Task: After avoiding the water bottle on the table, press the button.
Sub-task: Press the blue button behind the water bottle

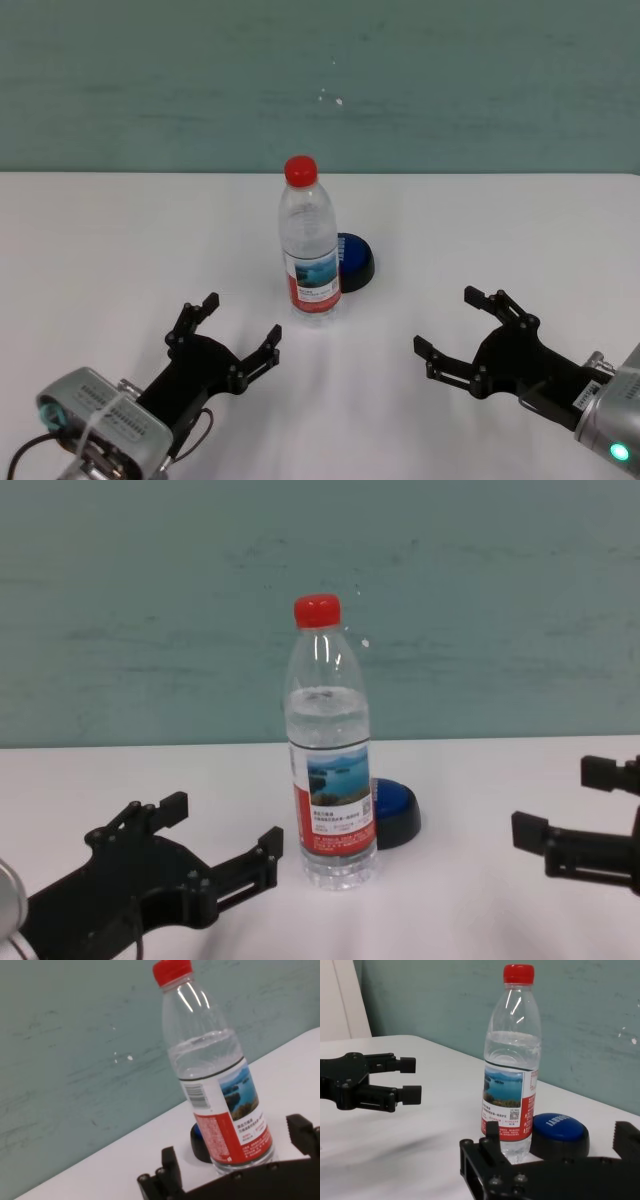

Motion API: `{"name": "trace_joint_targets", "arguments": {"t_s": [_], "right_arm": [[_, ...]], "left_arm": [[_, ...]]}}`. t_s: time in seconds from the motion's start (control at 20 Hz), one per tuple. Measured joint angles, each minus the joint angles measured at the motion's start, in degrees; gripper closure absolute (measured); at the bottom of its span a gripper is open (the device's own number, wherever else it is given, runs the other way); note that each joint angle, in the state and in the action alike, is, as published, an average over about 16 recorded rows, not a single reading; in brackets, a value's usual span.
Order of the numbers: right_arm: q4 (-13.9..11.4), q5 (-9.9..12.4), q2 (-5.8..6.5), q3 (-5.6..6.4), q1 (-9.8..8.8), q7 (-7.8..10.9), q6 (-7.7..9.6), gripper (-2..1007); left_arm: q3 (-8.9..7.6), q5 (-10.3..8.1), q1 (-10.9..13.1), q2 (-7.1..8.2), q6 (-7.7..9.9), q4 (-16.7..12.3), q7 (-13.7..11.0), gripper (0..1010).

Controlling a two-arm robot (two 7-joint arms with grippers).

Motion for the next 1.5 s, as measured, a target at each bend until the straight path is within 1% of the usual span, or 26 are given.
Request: {"name": "trace_joint_targets", "arguments": {"t_s": [0.25,0.45,0.9,1.3,1.5], "right_arm": [[-0.16,0.09,0.66,-0.16,-0.15,0.13,-0.08,2],[-0.17,0.06,0.85,-0.06,-0.27,-0.16,-0.06,2],[-0.03,-0.60,0.80,0.22,-0.49,-0.95,-0.12,2],[0.09,-1.03,0.67,0.28,-0.60,-1.24,-0.22,2],[0.30,-1.09,0.51,0.04,-0.11,-1.05,-0.22,2]], "left_arm": [[0.00,0.00,0.00,0.00,0.00,0.00,0.00,10],[0.00,0.00,0.00,0.00,0.00,0.00,0.00,10],[0.00,0.00,0.00,0.00,0.00,0.00,0.00,10],[0.00,0.00,0.00,0.00,0.00,0.00,0.00,10],[0.00,0.00,0.00,0.00,0.00,0.00,0.00,10]]}}
